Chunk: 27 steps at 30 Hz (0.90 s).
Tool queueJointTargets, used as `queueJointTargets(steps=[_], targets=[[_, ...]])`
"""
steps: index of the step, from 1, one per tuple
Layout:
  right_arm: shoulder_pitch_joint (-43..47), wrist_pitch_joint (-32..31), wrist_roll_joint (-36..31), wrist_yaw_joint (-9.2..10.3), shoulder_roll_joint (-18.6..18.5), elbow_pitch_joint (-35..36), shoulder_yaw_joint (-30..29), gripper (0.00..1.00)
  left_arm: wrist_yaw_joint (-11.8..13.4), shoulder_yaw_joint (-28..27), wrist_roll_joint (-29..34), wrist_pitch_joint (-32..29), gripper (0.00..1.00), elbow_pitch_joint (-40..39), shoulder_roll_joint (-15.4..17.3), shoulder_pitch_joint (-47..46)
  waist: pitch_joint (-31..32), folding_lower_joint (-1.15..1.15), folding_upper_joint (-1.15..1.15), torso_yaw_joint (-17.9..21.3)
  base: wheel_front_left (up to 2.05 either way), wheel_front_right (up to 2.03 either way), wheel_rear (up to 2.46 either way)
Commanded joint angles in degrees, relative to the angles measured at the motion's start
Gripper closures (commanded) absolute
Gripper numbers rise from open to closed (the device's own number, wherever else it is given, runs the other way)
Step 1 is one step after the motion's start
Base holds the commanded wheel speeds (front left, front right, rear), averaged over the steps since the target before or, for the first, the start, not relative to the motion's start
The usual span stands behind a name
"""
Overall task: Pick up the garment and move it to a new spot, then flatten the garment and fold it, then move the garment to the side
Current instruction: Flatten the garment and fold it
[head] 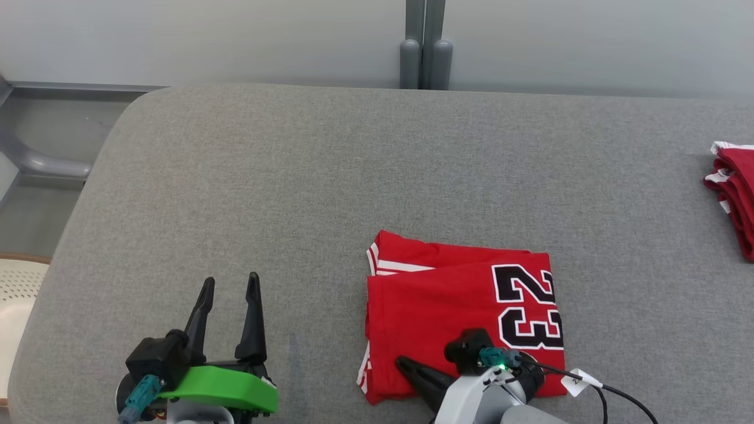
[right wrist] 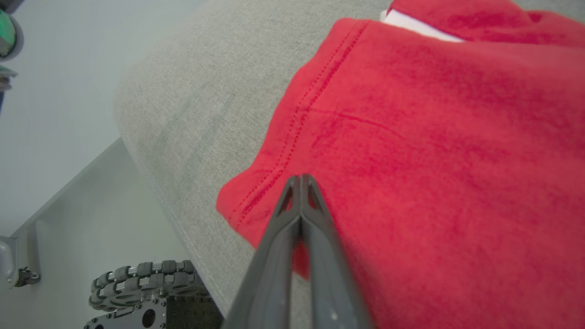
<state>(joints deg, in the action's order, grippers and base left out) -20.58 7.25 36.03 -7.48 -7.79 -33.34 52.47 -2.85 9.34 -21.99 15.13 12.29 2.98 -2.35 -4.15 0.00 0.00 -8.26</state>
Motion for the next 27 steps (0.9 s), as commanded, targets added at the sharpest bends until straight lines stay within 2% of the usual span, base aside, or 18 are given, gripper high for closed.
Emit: queueJointTargets(steps=[1, 5, 9, 12, 14, 15, 16, 22, 27], targets=[[-0.74, 0.72, 1.10, -0.01, -0.09, -0.17, 0.67, 1.00, 0.20, -0.23, -0.19, -0.01, 0.00, -0.21, 0.05, 0.49, -0.08, 0.00, 0.00, 0.21, 0.00, 0.00, 0.00], [-2.72, 3.74, 2.64, -0.01, -0.28, 0.00, 1.12, 1.00, 0.32, -0.59, -0.31, -0.01, 0.00, -0.26, 0.06, 0.54, -0.13, 0.00, 0.00, 0.98, 0.00, 0.00, 0.00], [-4.71, 6.88, 1.66, -0.01, -0.83, 1.05, -1.99, 0.98, 0.38, -0.85, -0.01, -0.01, 0.00, -0.45, 0.29, 0.36, 0.02, 0.00, 0.00, 2.18, 0.00, 0.00, 0.00], [-5.12, 7.85, -0.80, -0.01, -0.95, 2.59, -7.74, 0.75, 0.25, -0.76, 0.42, -0.01, 0.00, -0.47, 0.54, -0.36, 0.24, 0.00, 0.00, 3.21, 0.00, 0.00, 0.00], [-4.32, 7.94, -3.51, -0.01, -0.80, 5.24, -13.38, 0.45, 0.19, -0.63, 0.68, -0.02, 0.00, -0.55, 0.60, -0.96, 0.32, 0.00, 0.00, 3.89, 0.00, 0.00, 0.00], [-3.38, 7.91, -4.83, -0.01, -0.61, 6.73, -16.13, 0.08, 0.18, -0.58, 0.75, -0.01, 0.00, -0.59, 0.60, -1.19, 0.34, 0.00, 0.00, 4.16, 0.00, 0.00, 0.00], [-1.79, 7.91, -6.62, -0.01, -0.33, 8.58, -19.33, 0.00, 0.16, -0.45, 0.86, -0.01, 0.00, -0.60, 0.60, -1.41, 0.39, 0.00, 0.00, 4.52, 0.00, 0.00, 0.00], [5.28, 7.93, -14.56, -0.01, 2.11, 17.31, -34.29, 0.00, 0.80, -0.68, 1.11, -0.02, 0.00, -1.26, 0.46, -2.11, 0.70, 0.00, 0.00, 6.40, 0.00, 0.00, 0.00], [10.39, 7.93, -19.10, -0.01, 3.72, 21.98, -41.48, 0.00, 1.38, -1.43, 0.87, -0.01, 0.00, -2.00, 0.30, -0.90, 1.26, 0.00, 0.00, 7.59, 0.00, 0.00, 0.00]])
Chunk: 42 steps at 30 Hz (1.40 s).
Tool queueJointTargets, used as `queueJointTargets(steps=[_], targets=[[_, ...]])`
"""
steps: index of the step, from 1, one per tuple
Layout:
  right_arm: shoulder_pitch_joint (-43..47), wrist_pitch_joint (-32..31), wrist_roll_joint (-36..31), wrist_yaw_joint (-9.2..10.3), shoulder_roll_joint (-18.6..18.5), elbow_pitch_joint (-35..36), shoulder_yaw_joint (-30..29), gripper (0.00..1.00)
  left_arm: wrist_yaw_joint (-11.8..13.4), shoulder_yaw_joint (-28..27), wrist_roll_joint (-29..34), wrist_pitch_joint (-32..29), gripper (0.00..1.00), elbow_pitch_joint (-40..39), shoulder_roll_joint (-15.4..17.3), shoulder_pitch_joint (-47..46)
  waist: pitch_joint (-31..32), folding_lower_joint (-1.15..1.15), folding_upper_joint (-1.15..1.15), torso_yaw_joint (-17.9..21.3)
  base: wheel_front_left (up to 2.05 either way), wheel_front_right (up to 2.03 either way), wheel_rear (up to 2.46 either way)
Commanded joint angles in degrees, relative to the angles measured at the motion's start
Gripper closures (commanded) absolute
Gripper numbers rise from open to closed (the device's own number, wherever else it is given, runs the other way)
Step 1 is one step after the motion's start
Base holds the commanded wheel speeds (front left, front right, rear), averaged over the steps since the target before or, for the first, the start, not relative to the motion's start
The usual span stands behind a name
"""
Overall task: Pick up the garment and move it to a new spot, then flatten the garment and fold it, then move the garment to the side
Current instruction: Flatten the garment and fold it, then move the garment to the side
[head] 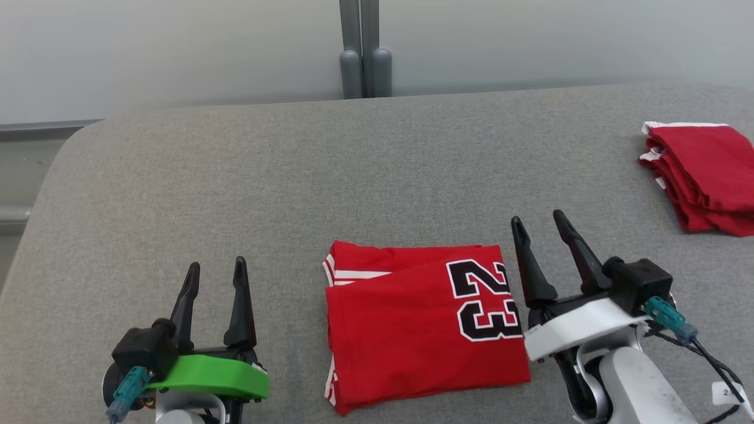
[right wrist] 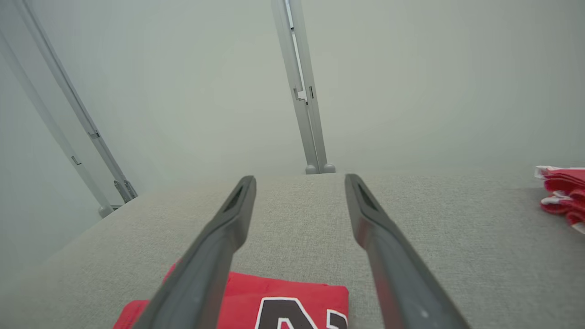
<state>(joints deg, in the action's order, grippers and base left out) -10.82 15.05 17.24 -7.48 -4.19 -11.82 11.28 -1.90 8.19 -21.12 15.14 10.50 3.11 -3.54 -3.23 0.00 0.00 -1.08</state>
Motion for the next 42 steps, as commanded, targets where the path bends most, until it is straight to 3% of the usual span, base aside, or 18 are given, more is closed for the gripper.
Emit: queueJointTargets(steps=[1, 9, 25, 31, 34, 37, 42], targets=[[1.64, 0.14, -1.16, -0.01, 0.38, 1.21, -1.50, 0.00, 0.48, -0.37, 0.24, -0.03, 0.00, -0.39, 0.13, 0.73, 0.51, 0.00, 0.00, 0.62, 0.00, 0.00, 0.00], [7.94, 0.15, -3.23, -0.01, 1.25, 6.19, -9.00, 0.00, 1.39, -1.60, 2.30, -0.03, 0.00, -1.86, -0.08, 4.07, 1.48, 0.00, 0.00, 1.45, 0.00, 0.00, 0.00], [9.00, 0.14, -2.96, -0.01, 1.27, 5.85, -9.62, 0.00, 1.82, -1.48, 2.15, -0.03, 0.00, -2.05, -0.17, 4.68, 1.42, 0.00, 0.00, 1.01, 0.00, 0.00, 0.00], [7.60, 0.04, -5.85, -0.01, 1.27, 1.05, -9.68, 0.00, 2.01, -1.39, 2.07, -0.03, 0.00, -2.02, -0.17, 4.42, 1.38, 0.00, 0.00, 0.68, 0.00, 0.00, 0.00], [6.05, -3.39, -6.84, -0.01, 1.25, -2.65, -10.02, 0.00, 1.95, -1.08, 2.06, -0.03, 0.00, -2.02, -0.17, 4.30, 1.26, 0.00, 0.00, 0.17, 0.00, 0.00, 0.00], [4.64, -11.01, -4.47, -0.01, 1.26, -7.11, -9.13, 0.00, 1.96, -0.37, 1.75, -0.03, 0.00, -1.88, -0.16, 3.96, 0.61, 0.00, 0.00, -1.05, 0.00, 0.00, 0.00], [1.78, -17.88, -1.44, -0.01, 0.77, -11.44, -6.75, 0.00, 2.23, 0.39, 1.24, -0.03, 0.00, -1.54, -0.16, 3.32, -0.75, 0.00, 0.00, -3.14, 0.00, 0.00, 0.00]])
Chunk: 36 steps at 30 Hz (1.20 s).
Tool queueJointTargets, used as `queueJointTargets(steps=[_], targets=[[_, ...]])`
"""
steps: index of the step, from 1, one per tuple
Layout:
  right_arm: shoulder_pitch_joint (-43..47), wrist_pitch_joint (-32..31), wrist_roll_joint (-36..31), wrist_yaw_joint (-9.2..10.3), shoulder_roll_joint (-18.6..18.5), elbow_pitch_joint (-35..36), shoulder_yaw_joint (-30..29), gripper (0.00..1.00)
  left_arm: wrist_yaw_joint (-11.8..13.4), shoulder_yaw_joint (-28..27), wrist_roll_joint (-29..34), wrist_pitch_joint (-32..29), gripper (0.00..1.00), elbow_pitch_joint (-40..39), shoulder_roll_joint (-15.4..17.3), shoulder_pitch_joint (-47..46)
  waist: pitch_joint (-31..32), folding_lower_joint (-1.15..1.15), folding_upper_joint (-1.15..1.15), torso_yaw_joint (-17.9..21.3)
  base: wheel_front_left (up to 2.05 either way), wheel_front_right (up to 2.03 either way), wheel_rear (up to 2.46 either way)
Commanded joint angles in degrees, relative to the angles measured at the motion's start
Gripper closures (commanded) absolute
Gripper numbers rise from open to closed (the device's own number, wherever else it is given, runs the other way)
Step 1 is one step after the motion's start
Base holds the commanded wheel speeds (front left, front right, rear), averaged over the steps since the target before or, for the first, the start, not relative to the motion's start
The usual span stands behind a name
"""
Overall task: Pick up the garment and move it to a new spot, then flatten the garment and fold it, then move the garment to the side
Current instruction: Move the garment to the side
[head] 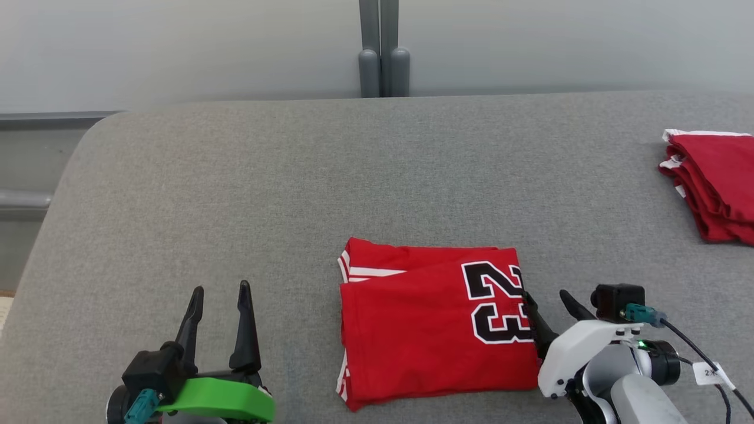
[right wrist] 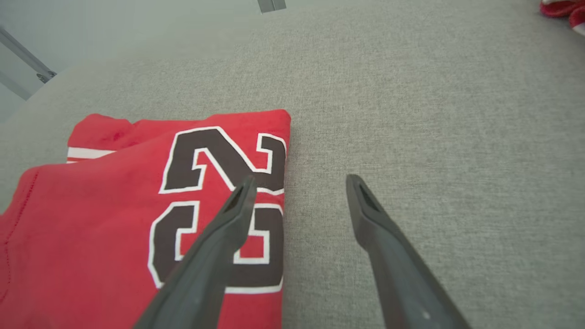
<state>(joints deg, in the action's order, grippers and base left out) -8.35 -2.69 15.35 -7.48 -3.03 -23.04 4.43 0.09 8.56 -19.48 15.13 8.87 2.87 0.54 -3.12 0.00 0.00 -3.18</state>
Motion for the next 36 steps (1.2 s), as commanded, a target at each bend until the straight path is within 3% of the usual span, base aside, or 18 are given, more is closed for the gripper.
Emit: queueJointTargets(steps=[1, 11, 12, 13, 14, 15, 23, 36], targets=[[-1.22, -0.77, 1.07, -0.01, -0.59, -0.85, 0.47, 0.00, 0.26, 0.04, -0.46, -0.02, 0.00, 0.10, 0.09, -0.91, -1.06, 0.00, 0.00, -1.38, 0.00, 0.00, 0.00], [-5.80, -5.55, 5.83, -0.01, -2.93, -8.33, 5.00, 0.00, 0.43, 0.67, -0.68, -0.02, 0.00, 0.07, 0.09, -1.48, -2.53, 0.00, 0.00, -4.38, 0.00, 0.00, 0.00], [-6.09, -5.59, 6.49, -0.01, -3.03, -8.71, 5.63, 0.27, 0.47, 0.65, -0.66, -0.02, 0.00, 0.00, 0.09, -1.41, -2.59, 0.00, 0.00, -4.47, 0.00, 0.00, 0.00], [-6.27, -5.61, 6.99, -0.01, -3.18, -9.00, 6.19, 0.67, 0.49, 0.64, -0.63, -0.02, 0.00, -0.05, 0.09, -1.36, -2.63, 0.00, 0.00, -4.50, 0.00, 0.00, 0.00], [-6.50, -5.55, 7.45, -0.01, -3.40, -9.26, 6.74, 0.79, 0.51, 0.57, -0.58, -0.02, 0.00, -0.10, 0.09, -1.26, -2.66, 0.00, 0.00, -4.46, 0.00, 0.00, 0.00], [-6.75, -5.35, 7.69, -0.01, -3.57, -9.38, 7.12, 1.00, 0.53, 0.47, -0.52, -0.02, 0.00, -0.13, 0.09, -1.14, -2.66, 0.00, 0.00, -4.36, 0.00, 0.00, 0.00], [-9.69, -1.42, 8.09, 0.04, -6.16, -8.52, 7.80, 1.00, -0.24, 0.16, 0.80, -0.02, 0.00, -0.68, 0.09, -1.15, -3.24, 0.00, 0.00, 0.31, 0.00, 0.00, 0.00], [-13.58, 2.14, 5.66, 0.03, -8.04, -6.84, 0.88, 1.00, -2.02, 0.64, 3.73, -0.03, 0.00, -0.66, 0.12, -3.42, -7.47, 0.00, 0.00, 19.00, 0.00, 0.00, 0.00]])
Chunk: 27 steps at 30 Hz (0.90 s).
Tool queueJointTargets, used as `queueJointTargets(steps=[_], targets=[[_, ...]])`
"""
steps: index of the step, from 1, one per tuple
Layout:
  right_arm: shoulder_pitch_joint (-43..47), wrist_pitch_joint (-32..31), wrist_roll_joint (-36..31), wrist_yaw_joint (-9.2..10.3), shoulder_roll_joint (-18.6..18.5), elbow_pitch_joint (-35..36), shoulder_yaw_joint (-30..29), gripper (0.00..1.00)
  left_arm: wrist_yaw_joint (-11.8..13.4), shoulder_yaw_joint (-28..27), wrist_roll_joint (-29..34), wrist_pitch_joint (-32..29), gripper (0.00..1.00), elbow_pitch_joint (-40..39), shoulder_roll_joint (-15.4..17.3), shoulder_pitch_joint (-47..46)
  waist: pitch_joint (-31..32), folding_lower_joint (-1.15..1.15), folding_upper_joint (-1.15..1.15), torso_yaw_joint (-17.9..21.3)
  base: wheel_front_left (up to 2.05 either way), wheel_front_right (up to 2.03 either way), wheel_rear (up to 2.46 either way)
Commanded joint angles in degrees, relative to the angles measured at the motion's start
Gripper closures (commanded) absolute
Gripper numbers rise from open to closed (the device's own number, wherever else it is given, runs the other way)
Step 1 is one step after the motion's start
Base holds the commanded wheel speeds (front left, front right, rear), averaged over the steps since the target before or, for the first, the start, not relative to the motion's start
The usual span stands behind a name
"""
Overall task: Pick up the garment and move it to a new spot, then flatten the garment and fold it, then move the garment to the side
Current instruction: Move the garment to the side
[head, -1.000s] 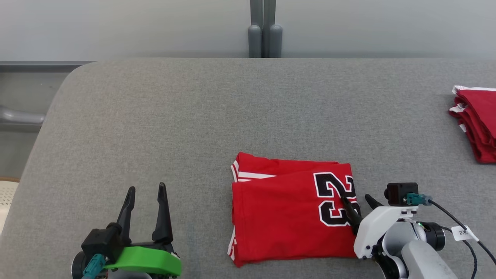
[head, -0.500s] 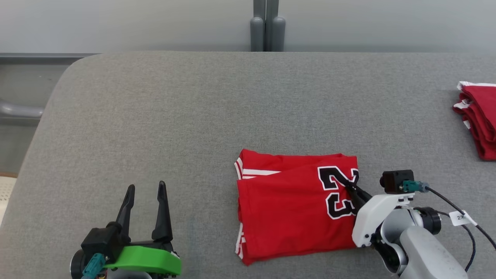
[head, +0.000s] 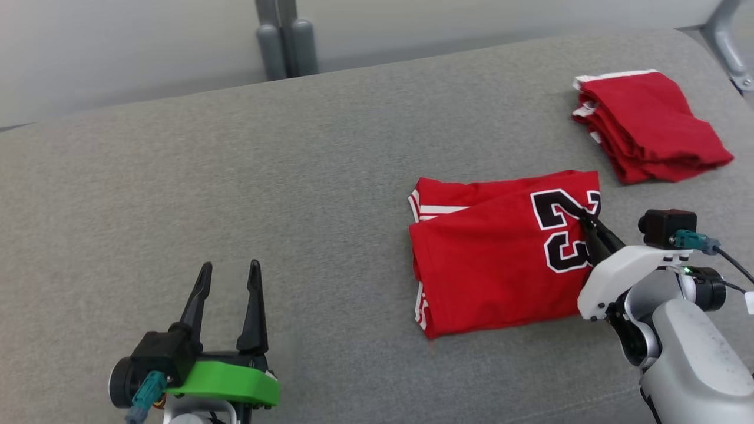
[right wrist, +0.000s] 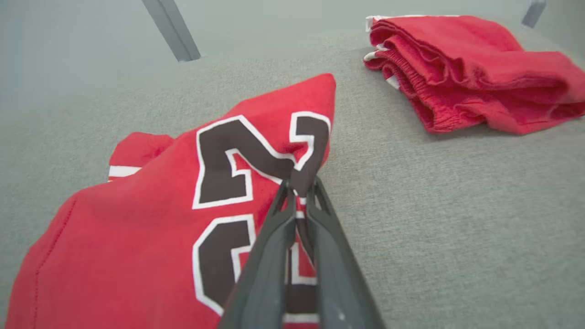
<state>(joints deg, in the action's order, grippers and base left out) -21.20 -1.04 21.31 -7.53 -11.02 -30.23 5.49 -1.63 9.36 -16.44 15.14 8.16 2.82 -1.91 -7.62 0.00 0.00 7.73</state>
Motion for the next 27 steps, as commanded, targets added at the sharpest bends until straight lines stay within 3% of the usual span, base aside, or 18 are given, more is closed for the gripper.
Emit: queueJointTargets(steps=[1, 7, 10, 21, 27], targets=[[-0.99, 0.54, -0.36, 0.09, -0.06, 0.49, -0.59, 1.00, -0.40, 0.00, 1.09, -0.03, 0.00, 0.13, 0.19, -1.34, -3.45, 0.00, 0.00, 9.22, 0.00, 0.00, 0.00], [-3.61, 0.91, -1.07, 0.08, 0.57, 1.38, -1.82, 1.00, -1.33, 0.40, 2.38, -0.03, 0.00, 0.84, 0.47, -3.82, -6.34, 0.00, 0.00, 14.41, 0.00, 0.00, 0.00], [-4.81, 0.96, -1.61, 0.08, 0.76, 1.59, -2.06, 1.00, -1.58, 0.46, 2.58, -0.04, 0.00, 1.20, 0.46, -4.42, -6.79, 0.00, 0.00, 14.45, 0.00, 0.00, 0.00], [-8.73, -0.38, -3.54, 0.08, -0.51, 3.53, -3.18, 1.00, -1.51, -0.59, 1.69, -0.03, 0.00, 0.97, 0.31, -4.96, -5.83, 0.00, 0.00, 9.00, 0.00, 0.00, 0.00], [-15.28, -3.09, -5.00, 0.09, -0.79, 3.18, -3.44, 1.00, -1.40, -0.56, 1.08, -0.03, 0.00, 0.61, 0.21, -5.17, -5.93, 0.00, 0.00, 6.19, 0.00, 0.00, 0.00]])
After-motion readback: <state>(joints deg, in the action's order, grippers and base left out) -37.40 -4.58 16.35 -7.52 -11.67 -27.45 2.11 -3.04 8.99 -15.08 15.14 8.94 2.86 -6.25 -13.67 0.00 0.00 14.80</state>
